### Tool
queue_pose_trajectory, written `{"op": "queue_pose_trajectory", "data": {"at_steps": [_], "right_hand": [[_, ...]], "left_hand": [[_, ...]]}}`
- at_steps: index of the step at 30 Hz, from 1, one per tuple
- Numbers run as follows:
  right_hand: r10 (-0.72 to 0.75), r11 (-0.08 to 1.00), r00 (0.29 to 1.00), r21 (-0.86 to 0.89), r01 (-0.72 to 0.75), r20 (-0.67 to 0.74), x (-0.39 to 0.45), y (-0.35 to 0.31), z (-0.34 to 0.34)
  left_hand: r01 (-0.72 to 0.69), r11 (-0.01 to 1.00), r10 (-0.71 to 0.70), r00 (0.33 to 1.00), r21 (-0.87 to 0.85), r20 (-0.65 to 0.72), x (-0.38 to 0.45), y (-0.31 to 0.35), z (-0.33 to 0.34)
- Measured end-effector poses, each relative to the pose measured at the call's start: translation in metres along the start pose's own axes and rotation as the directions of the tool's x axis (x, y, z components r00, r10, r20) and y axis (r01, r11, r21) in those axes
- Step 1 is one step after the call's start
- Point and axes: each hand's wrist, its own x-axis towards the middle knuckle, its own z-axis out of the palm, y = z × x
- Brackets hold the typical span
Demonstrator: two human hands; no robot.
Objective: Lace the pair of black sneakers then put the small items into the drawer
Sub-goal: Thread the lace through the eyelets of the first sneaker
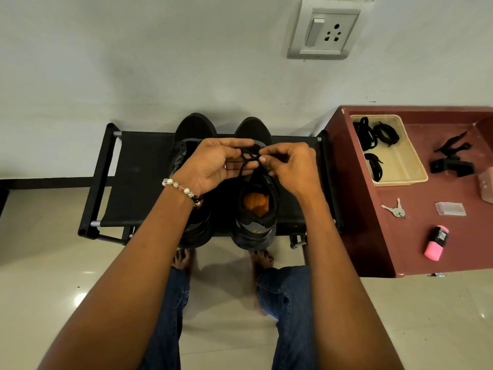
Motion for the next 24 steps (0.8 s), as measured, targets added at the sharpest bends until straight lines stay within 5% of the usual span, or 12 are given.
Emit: {"op": "queue_pose_trajectory", "data": {"at_steps": [6,13,19,24], "right_hand": [[0.051,0.998,0.999,0.043,-0.051,0.0,0.001,0.0,0.002],[0.073,0.992,0.997,0.102,-0.074,0.012,0.001,0.0,0.003],[-0.052,0.987,0.999,-0.15,0.053,0.012,-0.003,-0.007,-0.007],[0.019,0.96,0.999,-0.279,-0.007,0.041,-0.009,0.0,-0.021]], "left_hand": [[-0.057,0.993,0.05,0.996,0.101,0.07,-0.004,-0.005,-0.004],[-0.173,0.963,0.192,0.978,0.206,-0.077,0.0,-0.012,0.004],[-0.29,0.834,0.407,0.898,0.469,-0.169,0.002,-0.009,0.008],[-0.244,0.651,0.511,0.841,0.719,-0.177,-0.001,-0.009,0.005]]}}
